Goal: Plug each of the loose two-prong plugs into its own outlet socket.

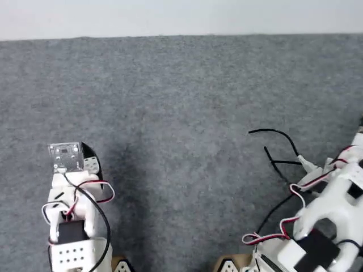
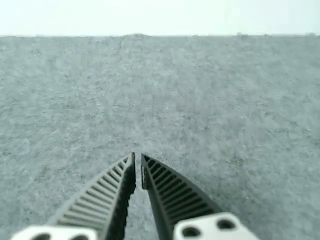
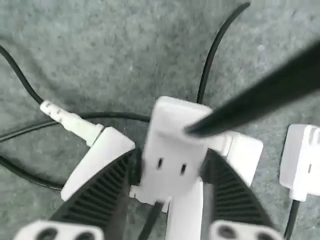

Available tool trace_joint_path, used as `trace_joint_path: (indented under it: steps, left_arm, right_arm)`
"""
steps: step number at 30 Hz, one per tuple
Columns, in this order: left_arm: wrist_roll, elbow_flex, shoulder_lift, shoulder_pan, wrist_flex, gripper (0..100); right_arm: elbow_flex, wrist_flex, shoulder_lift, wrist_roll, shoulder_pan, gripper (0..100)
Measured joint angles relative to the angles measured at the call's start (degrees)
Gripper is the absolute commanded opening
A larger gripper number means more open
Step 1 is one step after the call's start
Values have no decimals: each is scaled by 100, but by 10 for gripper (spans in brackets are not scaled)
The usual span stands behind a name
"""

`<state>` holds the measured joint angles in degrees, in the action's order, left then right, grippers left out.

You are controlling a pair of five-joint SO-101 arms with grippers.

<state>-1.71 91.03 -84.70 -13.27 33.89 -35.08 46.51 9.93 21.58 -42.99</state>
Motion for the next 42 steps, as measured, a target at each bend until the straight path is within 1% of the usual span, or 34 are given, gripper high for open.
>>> trace_joint_path:
  steps: [2, 3, 5, 7, 9, 12, 16, 19, 23, 29, 35, 39, 42]
  left_arm:
    - [9, 62, -229, 0, 123, 12]
    - [9, 70, -264, 0, 132, 12]
    - [9, 79, -299, 18, 141, 12]
    - [9, 105, -299, 18, 62, 12]
    - [9, 246, -316, 18, -70, 12]
    - [9, 281, -396, 18, -132, 12]
    - [9, 281, -686, -185, -105, 12]
    - [9, 325, -1002, -457, 281, 12]
    - [9, 580, -1697, -695, 932, 12]
    - [9, 457, -1846, -721, 2145, 13]
    - [9, 290, -1846, -721, 3121, 13]
    - [9, 273, -1846, -721, 3543, 13]
    - [9, 281, -1846, -721, 3596, 13]
  right_arm:
    - [176, 475, 193, -149, 0, 56]
    - [281, 774, 352, -237, 18, 0]
    - [440, 1424, 747, -501, 114, 48]
    - [457, 1978, 1187, -712, 255, 21]
    - [316, 2233, 1653, -862, 475, 8]
    - [-378, 2145, 2295, -1011, 905, 18]
    - [-1758, 1424, 2875, -1046, 1433, 23]
    - [-2646, 958, 3174, -1046, 1697, 23]
    - [-3367, 844, 3367, -1046, 2092, 23]
    - [-3719, 809, 3455, -1046, 2567, 18]
    - [-3719, 1046, 3455, -1046, 2752, 18]
    - [-3886, 1081, 3464, -1046, 2910, 23]
    - [-4325, 905, 3464, -1046, 2954, 19]
